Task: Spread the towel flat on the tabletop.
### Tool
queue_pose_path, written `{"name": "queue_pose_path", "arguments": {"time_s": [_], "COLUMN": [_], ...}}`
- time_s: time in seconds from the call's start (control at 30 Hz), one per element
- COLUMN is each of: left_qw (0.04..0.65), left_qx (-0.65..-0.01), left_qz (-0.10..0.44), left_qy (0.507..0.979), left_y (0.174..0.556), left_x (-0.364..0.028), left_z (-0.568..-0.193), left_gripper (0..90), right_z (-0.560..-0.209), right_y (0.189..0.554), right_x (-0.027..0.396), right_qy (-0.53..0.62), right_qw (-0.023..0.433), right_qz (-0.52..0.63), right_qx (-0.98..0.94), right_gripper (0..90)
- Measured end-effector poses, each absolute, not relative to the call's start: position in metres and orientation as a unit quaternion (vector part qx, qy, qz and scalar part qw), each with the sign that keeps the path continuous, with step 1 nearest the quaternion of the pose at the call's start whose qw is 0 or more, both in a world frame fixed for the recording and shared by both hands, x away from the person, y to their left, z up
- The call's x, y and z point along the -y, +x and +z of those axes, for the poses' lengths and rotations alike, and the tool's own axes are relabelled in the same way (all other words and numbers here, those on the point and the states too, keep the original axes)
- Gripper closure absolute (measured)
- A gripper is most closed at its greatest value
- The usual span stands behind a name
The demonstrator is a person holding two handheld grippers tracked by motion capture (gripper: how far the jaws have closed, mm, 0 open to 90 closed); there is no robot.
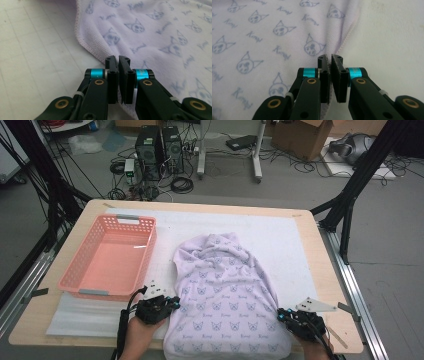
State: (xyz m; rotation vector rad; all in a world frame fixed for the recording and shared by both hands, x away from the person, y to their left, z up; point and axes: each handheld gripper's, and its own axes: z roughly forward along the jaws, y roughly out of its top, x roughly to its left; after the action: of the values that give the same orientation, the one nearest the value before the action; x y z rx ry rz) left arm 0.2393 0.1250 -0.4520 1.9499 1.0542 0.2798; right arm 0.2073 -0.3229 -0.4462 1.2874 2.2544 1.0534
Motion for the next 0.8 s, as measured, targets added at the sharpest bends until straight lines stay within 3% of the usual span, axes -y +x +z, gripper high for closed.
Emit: {"name": "queue_pose_path", "arguments": {"time_s": [0.27, 0.33, 0.37, 0.4, 0.53, 0.67, 0.8], "left_qw": [0.458, 0.469, 0.473, 0.476, 0.487, 0.492, 0.495], "left_qx": [-0.407, -0.411, -0.412, -0.415, -0.416, -0.414, -0.414], "left_qz": [0.091, 0.092, 0.093, 0.097, 0.101, 0.102, 0.105], "left_qy": [0.785, 0.776, 0.773, 0.769, 0.761, 0.759, 0.757], "left_y": [0.197, 0.199, 0.202, 0.205, 0.216, 0.225, 0.226], "left_x": [-0.140, -0.142, -0.142, -0.142, -0.139, -0.138, -0.138], "left_z": [-0.451, -0.448, -0.448, -0.447, -0.448, -0.449, -0.450], "left_gripper": [84.1, 73.2, 67.2, 63.8, 55.6, 54.4, 52.7], "right_z": [-0.437, -0.435, -0.434, -0.432, -0.426, -0.431, -0.441], "right_y": [0.168, 0.161, 0.161, 0.162, 0.177, 0.202, 0.223], "right_x": [0.333, 0.334, 0.334, 0.334, 0.333, 0.331, 0.321], "right_qy": [0.431, 0.427, 0.431, 0.439, 0.450, 0.463, 0.457], "right_qw": [0.150, 0.147, 0.151, 0.154, 0.182, 0.200, 0.187], "right_qz": [0.372, 0.379, 0.385, 0.395, 0.422, 0.400, 0.375], "right_qx": [-0.808, -0.808, -0.802, -0.792, -0.765, -0.765, -0.785], "right_gripper": [85.2, 81.1, 74.1, 68.0, 64.9, 63.2, 54.0]}}
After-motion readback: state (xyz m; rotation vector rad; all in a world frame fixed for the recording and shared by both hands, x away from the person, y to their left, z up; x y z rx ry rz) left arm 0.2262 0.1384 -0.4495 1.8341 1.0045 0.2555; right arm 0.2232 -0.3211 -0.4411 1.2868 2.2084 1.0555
